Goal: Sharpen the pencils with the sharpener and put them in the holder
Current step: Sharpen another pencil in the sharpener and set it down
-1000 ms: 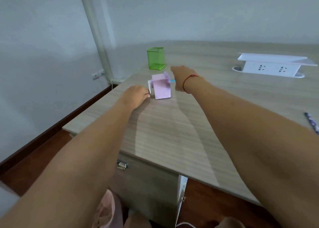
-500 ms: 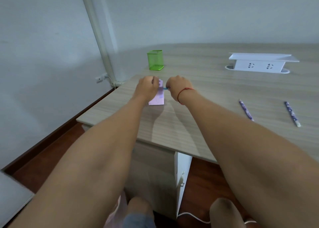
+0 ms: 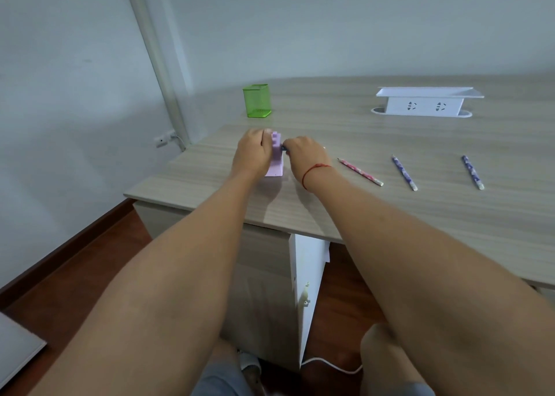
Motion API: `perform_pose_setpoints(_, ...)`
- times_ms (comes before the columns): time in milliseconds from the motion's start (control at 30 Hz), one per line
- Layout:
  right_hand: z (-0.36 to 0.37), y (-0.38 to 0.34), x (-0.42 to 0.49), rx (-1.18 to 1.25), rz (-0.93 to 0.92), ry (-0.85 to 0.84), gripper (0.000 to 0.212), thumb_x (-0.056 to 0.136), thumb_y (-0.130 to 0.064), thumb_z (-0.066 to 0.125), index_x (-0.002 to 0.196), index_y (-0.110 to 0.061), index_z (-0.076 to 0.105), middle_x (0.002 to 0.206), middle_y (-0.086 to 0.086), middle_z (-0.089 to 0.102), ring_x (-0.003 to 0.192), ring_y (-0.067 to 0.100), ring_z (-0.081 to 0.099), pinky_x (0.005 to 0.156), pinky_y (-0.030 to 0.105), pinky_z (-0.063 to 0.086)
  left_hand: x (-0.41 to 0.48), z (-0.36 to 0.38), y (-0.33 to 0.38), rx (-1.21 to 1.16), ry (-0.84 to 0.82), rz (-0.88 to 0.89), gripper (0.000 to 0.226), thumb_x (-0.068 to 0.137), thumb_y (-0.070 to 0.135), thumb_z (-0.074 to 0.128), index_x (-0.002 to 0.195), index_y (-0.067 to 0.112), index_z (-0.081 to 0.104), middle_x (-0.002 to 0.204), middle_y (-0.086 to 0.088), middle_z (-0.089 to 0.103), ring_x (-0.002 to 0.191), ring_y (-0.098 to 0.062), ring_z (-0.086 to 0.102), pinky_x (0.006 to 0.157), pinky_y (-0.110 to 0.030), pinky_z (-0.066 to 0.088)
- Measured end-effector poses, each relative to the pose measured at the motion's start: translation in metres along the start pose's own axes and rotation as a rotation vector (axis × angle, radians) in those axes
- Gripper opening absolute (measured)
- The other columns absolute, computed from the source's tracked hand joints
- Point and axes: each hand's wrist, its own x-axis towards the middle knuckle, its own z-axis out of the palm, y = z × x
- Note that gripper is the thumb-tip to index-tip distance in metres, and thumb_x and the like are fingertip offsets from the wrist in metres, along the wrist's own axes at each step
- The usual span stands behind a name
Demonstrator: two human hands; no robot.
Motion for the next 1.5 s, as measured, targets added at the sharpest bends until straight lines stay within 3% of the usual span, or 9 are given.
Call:
perform_pose_setpoints(233, -0.013, 0.002, -0.006, -0.198, -0.049, -0.012, 0.037, 0.100, -0.004, 0.036, 0.129, -0.012, 0.058, 0.128, 0.017, 0.059, 0.119, 0.036, 0.057, 0.092, 0.039, 0.047, 0.003, 0.000, -0.002, -0.046, -0.032, 0.027, 0.035, 0.100, 0.015, 0.036, 0.105, 0.003, 0.068, 0.113, -0.020, 0.063, 0.108, -0.031, 0.056, 0.088, -0.029, 0.039)
perform_pose_setpoints(633, -0.034, 0.006, -0.018, -0.399, -0.067, 0.005, 0.035, 0.096, 0.002, 0.036, 0.122, -0.004, 0.059, 0.125, 0.017, 0.060, 0.116, 0.038, 0.059, 0.088, 0.039, 0.048, 0.007, -0.002, 0.008, -0.095, -0.125, -0.052, 0.037, 0.100, 0.020, 0.036, 0.109, 0.005, 0.069, 0.121, -0.011, 0.066, 0.111, -0.025, 0.058, 0.073, -0.018, 0.034)
perform_pose_setpoints(767, -0.040, 0.032, -0.025, -0.433, 0.023, -0.019, 0.032, 0.096, 0.000, 0.041, 0.122, -0.003, 0.059, 0.125, 0.019, 0.060, 0.116, 0.039, 0.059, 0.090, 0.040, 0.049, 0.004, -0.003, 0.011, -0.111, -0.122, -0.064, 0.037, 0.100, 0.019, 0.035, 0.110, 0.004, 0.068, 0.121, -0.010, 0.066, 0.112, -0.024, 0.059, 0.071, -0.017, 0.033)
perform_pose_setpoints(967, -0.053, 0.073, -0.039, -0.248, 0.217, 0.000, 0.027, 0.088, -0.019, 0.065, 0.114, -0.014, 0.066, 0.113, 0.013, 0.065, 0.102, 0.035, 0.065, 0.083, 0.035, 0.050, 0.001, 0.002, 0.011, -0.123, -0.060, -0.074, 0.041, 0.097, 0.023, 0.036, 0.100, 0.000, 0.070, 0.112, -0.017, 0.069, 0.105, -0.030, 0.062, 0.086, -0.033, 0.047)
perform_pose_setpoints(1133, -0.045, 0.064, -0.034, -0.157, 0.249, -0.014, 0.029, 0.090, -0.015, 0.061, 0.118, -0.012, 0.060, 0.118, 0.012, 0.063, 0.105, 0.033, 0.064, 0.085, 0.037, 0.050, -0.006, 0.003, 0.012, -0.103, -0.022, -0.051, 0.039, 0.099, 0.020, 0.036, 0.099, 0.005, 0.071, 0.107, -0.015, 0.070, 0.101, -0.029, 0.061, 0.083, -0.034, 0.046)
perform_pose_setpoints(1267, -0.033, 0.060, -0.038, -0.132, 0.283, -0.064, 0.024, 0.091, -0.023, 0.059, 0.109, -0.010, 0.065, 0.113, 0.011, 0.067, 0.102, 0.031, 0.065, 0.075, 0.030, 0.044, -0.007, 0.007, 0.009, -0.094, -0.018, -0.049, 0.040, 0.099, 0.023, 0.035, 0.089, 0.004, 0.068, 0.097, -0.018, 0.068, 0.096, -0.032, 0.059, 0.075, -0.031, 0.041)
perform_pose_setpoints(1367, -0.019, 0.062, -0.042, -0.189, 0.292, -0.078, 0.021, 0.093, -0.021, 0.054, 0.108, -0.010, 0.064, 0.113, 0.010, 0.067, 0.104, 0.029, 0.065, 0.081, 0.031, 0.044, -0.008, 0.009, 0.008, -0.074, -0.020, -0.044, 0.037, 0.099, 0.023, 0.035, 0.073, 0.008, 0.057, 0.087, -0.022, 0.062, 0.089, -0.035, 0.055, 0.069, -0.029, 0.034)
perform_pose_setpoints(1500, -0.009, 0.064, -0.041, -0.197, 0.274, -0.051, 0.026, 0.094, -0.029, 0.049, 0.109, -0.010, 0.061, 0.115, 0.011, 0.066, 0.108, 0.029, 0.062, 0.091, 0.033, 0.043, -0.008, 0.009, 0.009, -0.062, -0.017, -0.057, 0.036, 0.098, 0.022, 0.034, 0.070, 0.010, 0.051, 0.087, -0.024, 0.059, 0.088, -0.035, 0.053, 0.069, -0.031, 0.034)
